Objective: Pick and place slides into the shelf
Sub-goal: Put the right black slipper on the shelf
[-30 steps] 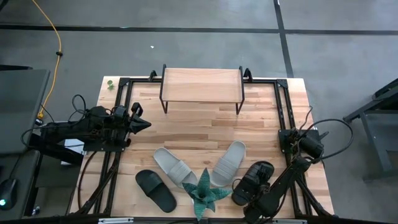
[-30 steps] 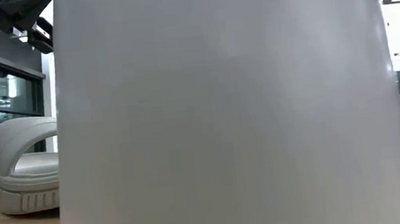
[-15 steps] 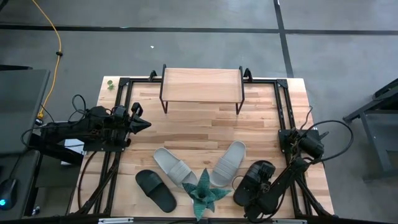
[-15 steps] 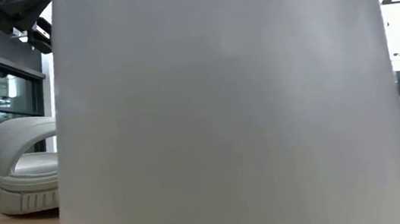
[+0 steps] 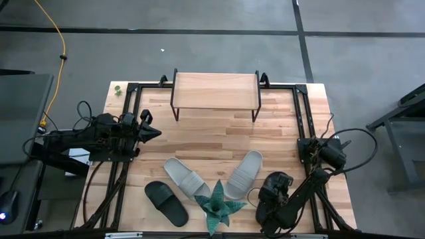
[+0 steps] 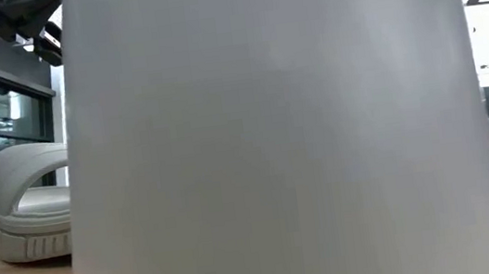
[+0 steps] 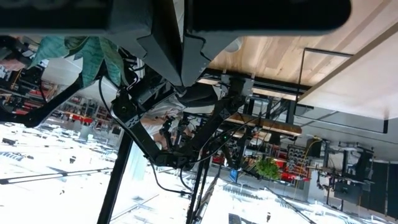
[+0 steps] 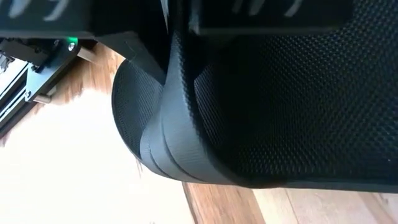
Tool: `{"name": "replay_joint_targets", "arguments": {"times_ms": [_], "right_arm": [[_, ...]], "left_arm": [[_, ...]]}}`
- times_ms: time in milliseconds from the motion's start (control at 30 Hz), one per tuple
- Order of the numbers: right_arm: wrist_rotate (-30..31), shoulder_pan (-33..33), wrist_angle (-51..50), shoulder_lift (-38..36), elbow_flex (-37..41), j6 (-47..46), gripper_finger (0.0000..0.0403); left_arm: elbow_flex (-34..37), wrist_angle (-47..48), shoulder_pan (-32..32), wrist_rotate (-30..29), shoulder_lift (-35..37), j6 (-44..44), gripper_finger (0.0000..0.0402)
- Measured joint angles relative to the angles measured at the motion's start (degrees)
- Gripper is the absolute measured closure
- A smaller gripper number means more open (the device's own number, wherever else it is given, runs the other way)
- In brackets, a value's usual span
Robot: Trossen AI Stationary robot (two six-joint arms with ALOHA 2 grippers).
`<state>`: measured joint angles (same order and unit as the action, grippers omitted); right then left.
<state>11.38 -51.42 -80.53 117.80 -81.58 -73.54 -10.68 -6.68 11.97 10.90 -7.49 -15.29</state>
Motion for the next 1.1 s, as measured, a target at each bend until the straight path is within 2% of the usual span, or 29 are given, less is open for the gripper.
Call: {"name": "replay_joint_targets", "arguments": {"times_ms": [133,367,567,1100], "right_arm": [[0.13,0.00,-0.59,0.00,0.00,0.39,0.0398],[1.12,0.00,-5.61,0.00,-0.08,0.23,0.0400],[4.29,0.15,-9.42,-0.04,-0.07,0.02,0.0401],[12.40,1.40,-9.45,-5.30,-0.04,0.55,0.0402]], "left_arm": [[0.00,0.02,0.02,0.00,0.02,0.00,0.0401],[0.00,0.58,0.02,0.00,0.00,0.05,0.0401],[0.00,0.87,0.00,-0.03,0.01,0.46,0.0401],[0.00,0.83,0.00,-1.49,0.00,0.46,0.0401]]}}
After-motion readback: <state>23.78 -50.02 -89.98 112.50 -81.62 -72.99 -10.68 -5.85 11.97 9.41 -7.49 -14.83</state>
